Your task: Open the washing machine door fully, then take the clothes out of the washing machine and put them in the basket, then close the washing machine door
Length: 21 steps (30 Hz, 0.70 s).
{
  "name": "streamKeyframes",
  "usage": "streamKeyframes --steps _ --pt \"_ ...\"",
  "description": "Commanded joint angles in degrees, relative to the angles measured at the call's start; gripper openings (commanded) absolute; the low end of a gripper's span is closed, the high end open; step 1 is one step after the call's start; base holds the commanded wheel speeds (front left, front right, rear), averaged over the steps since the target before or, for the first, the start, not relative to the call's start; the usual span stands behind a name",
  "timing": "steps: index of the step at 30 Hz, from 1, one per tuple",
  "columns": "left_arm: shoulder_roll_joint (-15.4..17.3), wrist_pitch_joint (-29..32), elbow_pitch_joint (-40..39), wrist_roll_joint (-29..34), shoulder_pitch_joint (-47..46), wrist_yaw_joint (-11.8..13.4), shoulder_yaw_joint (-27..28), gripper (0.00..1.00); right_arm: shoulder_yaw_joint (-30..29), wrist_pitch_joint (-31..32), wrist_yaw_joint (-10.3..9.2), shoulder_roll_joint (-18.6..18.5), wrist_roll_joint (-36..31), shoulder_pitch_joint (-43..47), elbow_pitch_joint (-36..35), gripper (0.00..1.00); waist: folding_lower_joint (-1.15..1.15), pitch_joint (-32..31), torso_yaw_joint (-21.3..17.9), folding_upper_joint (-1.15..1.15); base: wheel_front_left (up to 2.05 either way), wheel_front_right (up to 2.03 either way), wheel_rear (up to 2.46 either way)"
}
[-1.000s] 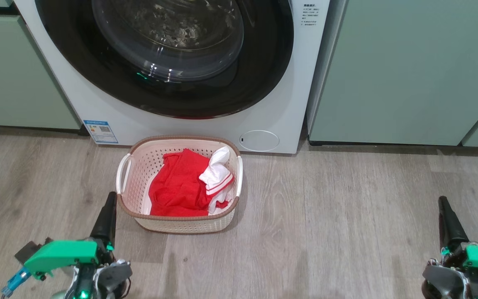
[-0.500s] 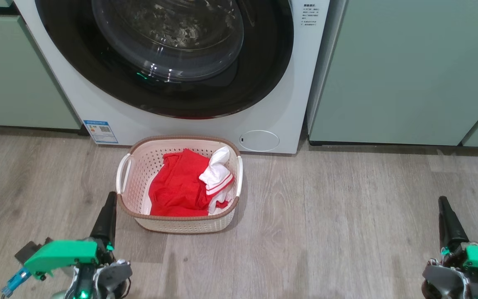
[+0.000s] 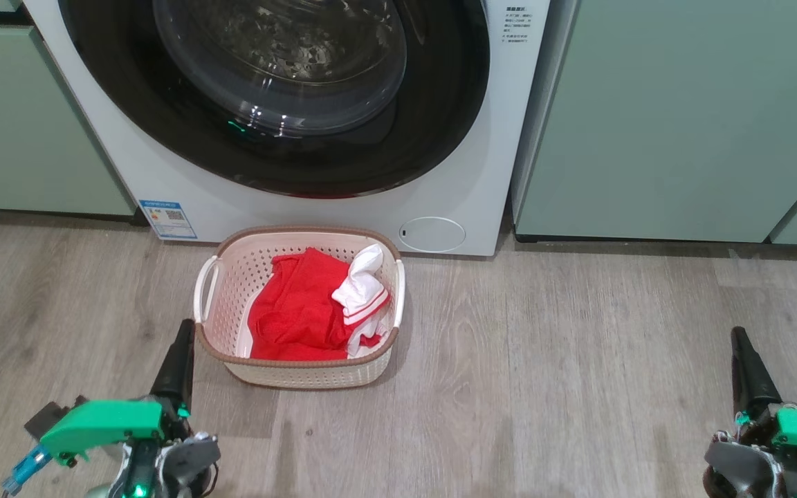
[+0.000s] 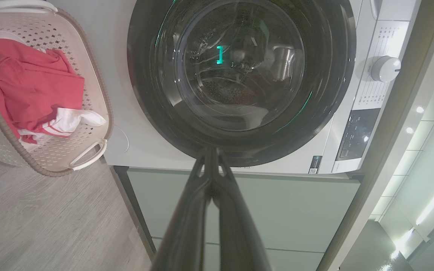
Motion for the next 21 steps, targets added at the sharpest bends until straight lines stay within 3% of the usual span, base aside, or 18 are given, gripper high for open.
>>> streamKeyframes --steps 1,21 --pt "0.3 0.3 -2.0 -0.2 -3.1 0.0 1.8 0.00 1.1 0.3 -0.01 -0.3 0.3 -2.7 -2.4 0.00 0.00 0.0 0.0 0.00 0.00 0.00 0.00" --pt "0.3 0.3 -2.0 -0.2 -3.1 0.0 1.8 0.00 1.1 0.3 -0.01 -0.3 0.3 -2.7 -2.4 0.00 0.00 0.0 0.0 0.00 0.00 0.00 0.00"
